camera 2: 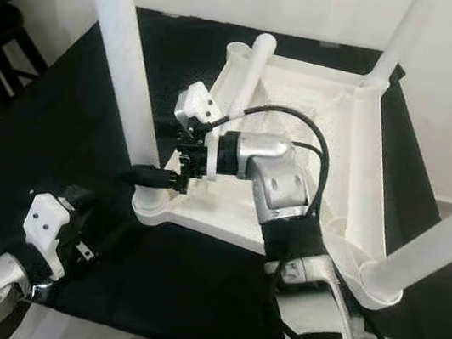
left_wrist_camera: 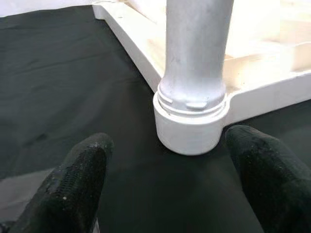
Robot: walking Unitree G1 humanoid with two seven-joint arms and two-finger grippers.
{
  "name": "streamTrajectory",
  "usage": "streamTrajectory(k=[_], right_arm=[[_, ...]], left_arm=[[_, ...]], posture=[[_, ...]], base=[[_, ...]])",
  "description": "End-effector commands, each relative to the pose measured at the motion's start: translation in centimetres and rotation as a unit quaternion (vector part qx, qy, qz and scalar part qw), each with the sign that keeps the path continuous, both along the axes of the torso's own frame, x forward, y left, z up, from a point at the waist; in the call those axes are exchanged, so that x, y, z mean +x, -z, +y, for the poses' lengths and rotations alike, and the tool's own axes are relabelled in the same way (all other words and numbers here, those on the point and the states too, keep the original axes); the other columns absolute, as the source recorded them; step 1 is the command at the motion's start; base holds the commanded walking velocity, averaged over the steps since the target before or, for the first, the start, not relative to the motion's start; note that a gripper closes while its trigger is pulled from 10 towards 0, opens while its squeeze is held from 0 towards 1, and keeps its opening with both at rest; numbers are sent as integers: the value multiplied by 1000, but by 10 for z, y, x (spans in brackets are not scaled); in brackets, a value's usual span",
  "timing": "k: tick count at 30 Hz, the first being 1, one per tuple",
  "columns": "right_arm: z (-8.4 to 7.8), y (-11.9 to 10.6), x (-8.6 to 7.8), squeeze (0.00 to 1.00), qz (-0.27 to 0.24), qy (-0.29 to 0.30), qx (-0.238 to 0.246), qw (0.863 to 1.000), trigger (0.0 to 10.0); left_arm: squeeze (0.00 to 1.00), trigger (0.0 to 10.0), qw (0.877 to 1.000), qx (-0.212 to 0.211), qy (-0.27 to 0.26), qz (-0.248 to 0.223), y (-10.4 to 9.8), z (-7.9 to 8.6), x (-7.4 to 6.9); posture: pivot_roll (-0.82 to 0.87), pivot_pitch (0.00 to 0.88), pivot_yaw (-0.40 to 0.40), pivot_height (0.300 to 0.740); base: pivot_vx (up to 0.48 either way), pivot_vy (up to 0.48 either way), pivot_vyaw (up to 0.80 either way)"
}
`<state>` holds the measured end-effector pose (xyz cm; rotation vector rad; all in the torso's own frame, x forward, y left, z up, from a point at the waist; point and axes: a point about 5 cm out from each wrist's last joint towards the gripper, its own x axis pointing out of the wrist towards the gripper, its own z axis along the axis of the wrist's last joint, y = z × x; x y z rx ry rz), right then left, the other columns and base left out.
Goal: Building children table
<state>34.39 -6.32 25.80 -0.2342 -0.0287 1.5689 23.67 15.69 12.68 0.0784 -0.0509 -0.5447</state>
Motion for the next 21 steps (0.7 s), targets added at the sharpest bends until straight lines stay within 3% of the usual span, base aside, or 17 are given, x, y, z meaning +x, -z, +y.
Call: streamTrajectory(k=[1, 14, 15, 16, 17, 18, 19, 20, 21], right_arm=[[4, 1, -1, 0, 0, -18, -1, 1000, 0], [-4, 14, 6, 0, 16, -10, -14, 1000, 0], [-9, 16, 8, 0, 6, 28, -9, 1000, 0], [-9, 16, 8, 0, 6, 28, -9, 1000, 0], [-9, 26, 9, 0, 5, 138, 9, 990, 0], [-3, 44, 6, 0, 31, 302, 50, 952, 0], [-5, 56, 0, 0, 55, 420, 70, 903, 0], [-5, 56, 0, 0, 55, 420, 70, 903, 0], [1, 82, -22, 0, 80, 468, 54, 878, 0]], left_arm=[[0, 8667, 1000, 6, -2, 12, 6, 1, -3], [0, 8667, 1000, 3, -2, 11, 5, 0, -4], [0, 8588, 1000, 2, -3, 11, 5, 1, -4], [0, 8588, 1000, 2, -3, 11, 5, 1, -4], [0, 8588, 1000, 1, -3, 11, 4, 2, -5], [0, 8588, 1000, 0, -4, 10, 3, 3, -5], [0, 8627, 1000, -1, -4, 10, 2, 5, -5], [0, 8627, 1000, -1, -4, 10, 2, 5, -5], [0, 8627, 1000, -1, -4, 9, 2, 5, -4]], posture=[[27, 162, 17, 740], [18, 172, 21, 740], [6, 182, 17, 740], [6, 182, 17, 740], [-2, 189, 9, 740], [-11, 198, 16, 740], [-11, 198, 16, 740], [-11, 198, 16, 740], [-12, 212, 32, 740]], base=[[0, 0, 0], [0, 0, 0], [0, 0, 0], [0, 0, 0], [0, 0, 0], [0, 0, 0], [0, 0, 0], [0, 0, 0], [0, 0, 0]])
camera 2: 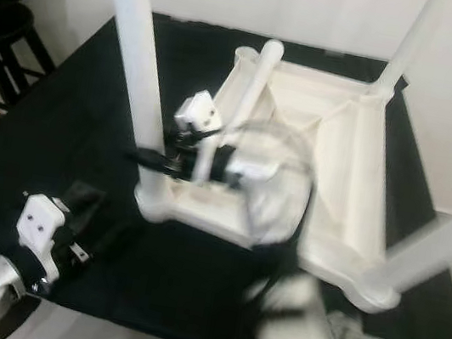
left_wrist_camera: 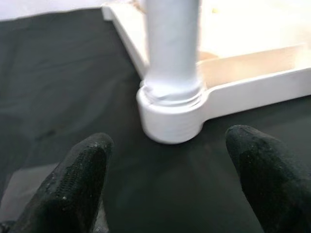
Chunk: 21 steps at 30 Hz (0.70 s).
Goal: Building children table
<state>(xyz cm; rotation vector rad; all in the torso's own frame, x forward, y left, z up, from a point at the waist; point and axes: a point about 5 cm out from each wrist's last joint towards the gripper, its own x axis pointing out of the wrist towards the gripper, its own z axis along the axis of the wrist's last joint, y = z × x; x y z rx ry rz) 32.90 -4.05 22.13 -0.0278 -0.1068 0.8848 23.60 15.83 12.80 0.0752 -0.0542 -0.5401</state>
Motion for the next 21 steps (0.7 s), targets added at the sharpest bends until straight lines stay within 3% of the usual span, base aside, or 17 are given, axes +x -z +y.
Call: streamTrajectory(k=[1, 2, 3, 4, 8, 9, 10, 12, 14, 15, 20, 21], right_arm=[[-21, 45, -7, 0, 102, 140, -30, 984, 0], [-21, 45, -7, 0, 102, 140, -30, 984, 0], [-13, 59, -24, 0, 117, 135, -48, 983, 0], [-10, 59, -30, 0, 109, 124, -58, 985, 0], [-7, 54, -27, 0, 95, 107, -65, 988, 0], [-7, 50, -24, 0, 88, 101, -68, 989, 4667], [-5, 48, -21, 0, 85, 92, -71, 990, 10000], [-5, 48, -21, 0, 85, 92, -71, 990, 10000], [-3, 38, -15, 0, 76, 56, -53, 994, 10000], [-5, 27, -11, 1000, 67, 19, -36, 997, 10000], [-14, 1, -5, 1000, 24, -66, -39, 997, 10000], [-21, -10, -4, 1000, -13, -103, -66, 992, 10000]], left_arm=[[0, 8627, 1000, 1, -2, 11, 3, 3, -3], [0, 8627, 1000, 1, -2, 11, 3, 3, -3], [0, 8588, 1000, 2, -2, 10, 3, 4, -2], [0, 8706, 1000, 2, -2, 10, 3, 4, -1], [0, 8667, 1000, 2, -2, 10, 4, 4, 0], [0, 8745, 1000, 2, -5, 9, 4, 4, 0], [0, 8902, 1000, 2, -6, 9, 4, 5, -1], [0, 8902, 1000, 2, -6, 9, 4, 5, -1], [0, 9059, 1000, 3, -8, 9, 4, 6, -1], [0, 8941, 1000, 4, -6, 10, 4, 6, -1], [0, 8941, 1000, 5, -4, 11, 5, 5, -1], [0, 8980, 1000, 5, -3, 11, 5, 4, 0]], posture=[[-12, 212, 32, 740], [-12, 212, 32, 740], [-24, 201, 40, 740], [-25, 201, 42, 740], [-15, 197, 26, 740], [-7, 193, 24, 740], [-4, 193, 24, 740], [-4, 193, 24, 740], [8, 186, 35, 740], [13, 184, 38, 740], [22, 180, 39, 740], [24, 179, 37, 740]], base=[[0, 0, 0], [0, 0, 0], [0, 0, 0], [0, 0, 0], [0, 0, 0], [0, 0, 0], [0, 0, 0], [0, 0, 0], [0, 0, 0], [0, 0, 0], [0, 0, 0], [0, 0, 0]])
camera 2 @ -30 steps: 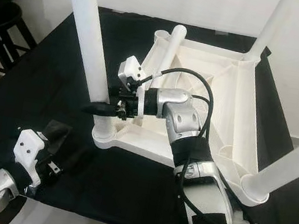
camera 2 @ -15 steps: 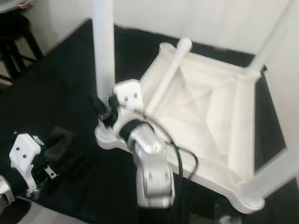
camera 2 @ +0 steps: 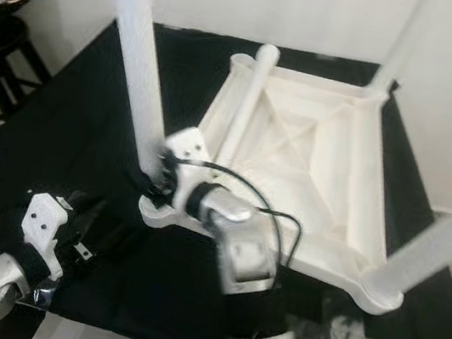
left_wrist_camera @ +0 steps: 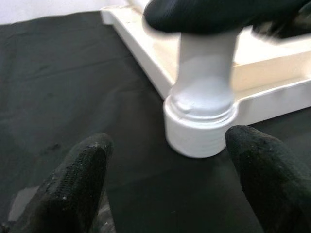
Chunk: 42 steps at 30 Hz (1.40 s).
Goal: Building children table
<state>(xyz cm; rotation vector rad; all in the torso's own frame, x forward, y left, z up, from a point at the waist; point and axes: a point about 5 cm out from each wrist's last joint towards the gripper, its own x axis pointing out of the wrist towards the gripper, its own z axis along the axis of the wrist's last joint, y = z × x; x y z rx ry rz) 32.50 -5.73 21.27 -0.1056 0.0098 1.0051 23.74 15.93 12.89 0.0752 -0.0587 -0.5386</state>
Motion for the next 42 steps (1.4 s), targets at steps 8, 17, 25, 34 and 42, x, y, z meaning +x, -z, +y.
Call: streamTrajectory(k=[8, 17, 25, 34, 42], right_arm=[[-16, -33, 1, 0, -66, -208, -75, 973, 10000], [-6, -39, 20, 0, -48, -267, -87, 959, 1137], [-7, -36, 24, 0, -35, -299, -93, 949, 0], [-15, 5, 16, 0, 6, -119, -58, 991, 0], [-21, 70, -48, 0, 82, 220, -81, 969, 0]], left_arm=[[0, 9020, 1000, 7, -2, 14, 6, 2, -2], [0, 9176, 1000, 13, -2, 13, 6, 2, -5], [0, 9608, 1000, 11, 3, 14, 7, 0, -7], [0, 9686, 1000, 3, 5, 14, 7, -1, -10], [0, 9647, 1000, 1, 5, 13, 5, 5, -8]], posture=[[41, 178, 34, 740], [57, 180, 35, 740], [53, 179, 34, 740], [30, 183, 7, 740], [-8, 198, 46, 740]], base=[[0, 0, 0], [0, 0, 0], [0, 0, 0], [0, 0, 0], [0, 0, 0]])
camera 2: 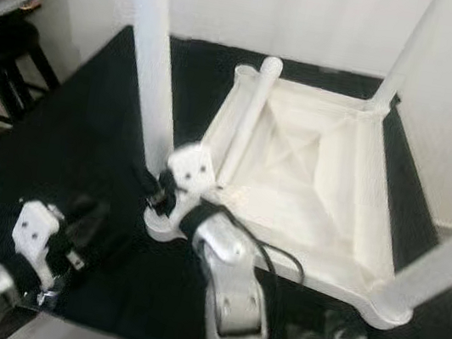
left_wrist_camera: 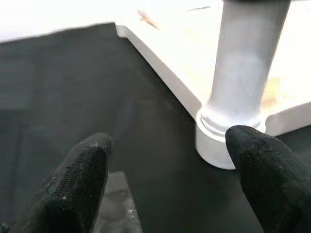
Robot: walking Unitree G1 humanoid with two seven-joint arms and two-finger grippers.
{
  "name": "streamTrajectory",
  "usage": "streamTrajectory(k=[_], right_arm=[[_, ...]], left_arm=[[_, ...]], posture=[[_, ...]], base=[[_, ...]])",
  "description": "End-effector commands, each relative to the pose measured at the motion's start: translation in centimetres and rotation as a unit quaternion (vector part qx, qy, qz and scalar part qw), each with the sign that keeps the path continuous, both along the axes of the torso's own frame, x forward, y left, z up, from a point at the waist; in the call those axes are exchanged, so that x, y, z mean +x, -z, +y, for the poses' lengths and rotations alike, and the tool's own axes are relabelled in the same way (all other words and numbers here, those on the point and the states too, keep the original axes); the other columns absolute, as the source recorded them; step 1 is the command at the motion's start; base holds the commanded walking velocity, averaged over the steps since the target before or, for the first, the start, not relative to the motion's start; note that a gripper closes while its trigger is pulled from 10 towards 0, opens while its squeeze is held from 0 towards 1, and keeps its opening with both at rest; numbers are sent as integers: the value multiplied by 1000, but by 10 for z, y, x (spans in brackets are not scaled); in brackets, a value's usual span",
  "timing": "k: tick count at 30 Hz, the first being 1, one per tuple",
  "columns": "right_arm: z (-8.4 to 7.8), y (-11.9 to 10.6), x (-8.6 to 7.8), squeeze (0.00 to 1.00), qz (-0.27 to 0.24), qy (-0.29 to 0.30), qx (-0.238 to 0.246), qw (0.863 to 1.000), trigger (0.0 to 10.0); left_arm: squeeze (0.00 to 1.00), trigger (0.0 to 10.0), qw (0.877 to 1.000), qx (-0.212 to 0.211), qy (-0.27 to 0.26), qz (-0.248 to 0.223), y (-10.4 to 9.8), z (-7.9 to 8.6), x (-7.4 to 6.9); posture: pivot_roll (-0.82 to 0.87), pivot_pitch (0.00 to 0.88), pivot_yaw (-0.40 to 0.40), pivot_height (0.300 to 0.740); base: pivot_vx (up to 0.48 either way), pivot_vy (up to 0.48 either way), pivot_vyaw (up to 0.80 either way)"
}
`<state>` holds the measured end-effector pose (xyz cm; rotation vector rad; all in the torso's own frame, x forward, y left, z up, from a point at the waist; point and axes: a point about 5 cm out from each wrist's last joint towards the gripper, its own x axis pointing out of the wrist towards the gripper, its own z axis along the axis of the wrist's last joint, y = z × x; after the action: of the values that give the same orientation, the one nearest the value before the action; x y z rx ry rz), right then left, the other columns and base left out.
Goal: Building children table
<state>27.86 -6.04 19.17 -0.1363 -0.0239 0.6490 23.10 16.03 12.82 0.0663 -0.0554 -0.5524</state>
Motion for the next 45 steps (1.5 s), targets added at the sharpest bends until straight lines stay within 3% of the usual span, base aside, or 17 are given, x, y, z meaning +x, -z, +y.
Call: streamTrajectory(k=[1, 4, 5, 7, 8, 9, 10, 17, 18, 21, 22, 29, 31, 32, 33, 34, 45], right_arm=[[-21, 43, 3, 0, 119, 58, -47, 990, 0], [-16, 39, 4, 0, 143, 30, -13, 989, 0], [-12, 36, 5, 0, 145, 17, -7, 989, 4549], [-12, 36, 5, 0, 145, 17, -7, 989, 4549], [-10, 30, 8, 0, 141, 2, 2, 990, 10000], [-9, 21, 12, 12, 128, -14, 12, 992, 10000], [-6, 9, 13, 1000, 111, -49, 29, 992, 10000], [-10, -23, 18, 1000, 35, -153, 38, 987, 10000], [-18, -31, 23, 510, 11, -233, 1, 973, 10000], [-27, -33, 27, 510, 6, -282, -40, 958, 10000], [-31, -33, 27, 0, 10, -318, -59, 946, 10000], [-34, -44, 55, 0, 22, -357, -83, 930, 10000], [-34, -48, 66, 0, 29, -358, -72, 931, 8118], [-33, -50, 69, 0, 31, -359, -66, 931, 4588], [-33, -52, 70, 0, 32, -360, -62, 930, 4588], [-32, -53, 70, 0, 35, -372, -59, 926, 0], [-38, -40, 73, 0, 51, -393, -72, 915, 0]], left_arm=[[0, 9647, 1000, 4, -2, 10, 4, 4, -1], [0, 9608, 1000, 2, -2, 11, 4, 3, 1], [0, 9569, 1000, 2, -4, 10, 4, 4, 1], [0, 9569, 1000, 2, -4, 10, 4, 4, 1], [0, 9765, 1000, 1, -6, 10, 4, 5, 1], [0, 9765, 1000, 1, -7, 10, 4, 5, 1], [0, 9686, 1000, 0, -6, 11, 5, 5, 1], [0, 9686, 1000, -1, -2, 11, 4, 3, 2], [0, 9686, 1000, -2, -1, 11, 4, 1, 3], [0, 9686, 1000, -2, -1, 11, 5, 1, 4], [0, 9686, 1000, -2, -1, 11, 5, 0, 4], [0, 9725, 1000, 1, 1, 12, 6, 0, 5], [0, 9804, 1000, 3, 2, 11, 6, -1, 4], [0, 9765, 1000, 4, 3, 11, 6, -1, 4], [0, 9765, 1000, 5, 3, 11, 6, -1, 4], [0, 9725, 1000, 5, 3, 11, 6, -1, 3], [0, 9686, 1000, 1, 4, 12, 5, -2, 2]], posture=[[-8, 198, 46, 740], [1, 199, 45, 740], [4, 197, 42, 740], [4, 197, 42, 740], [4, 193, 43, 740], [6, 191, 41, 740], [5, 187, 44, 740], [4, 179, 41, 740], [16, 171, 40, 740], [16, 171, 40, 740], [16, 169, 40, 740], [28, 160, 31, 740], [32, 161, 33, 740], [36, 164, 31, 740], [36, 164, 31, 740], [35, 167, 31, 740], [25, 175, 29, 740]], base=[[0, 0, 0], [0, 0, 0], [0, 0, 0], [0, 0, 0], [0, 0, 0], [0, 0, 0], [0, 0, 0], [0, 0, 0], [0, 0, 0], [0, 0, 0], [0, 0, 0], [0, 0, 0], [0, 0, 0], [0, 0, 0], [0, 0, 0], [0, 0, 0], [0, 0, 0]])
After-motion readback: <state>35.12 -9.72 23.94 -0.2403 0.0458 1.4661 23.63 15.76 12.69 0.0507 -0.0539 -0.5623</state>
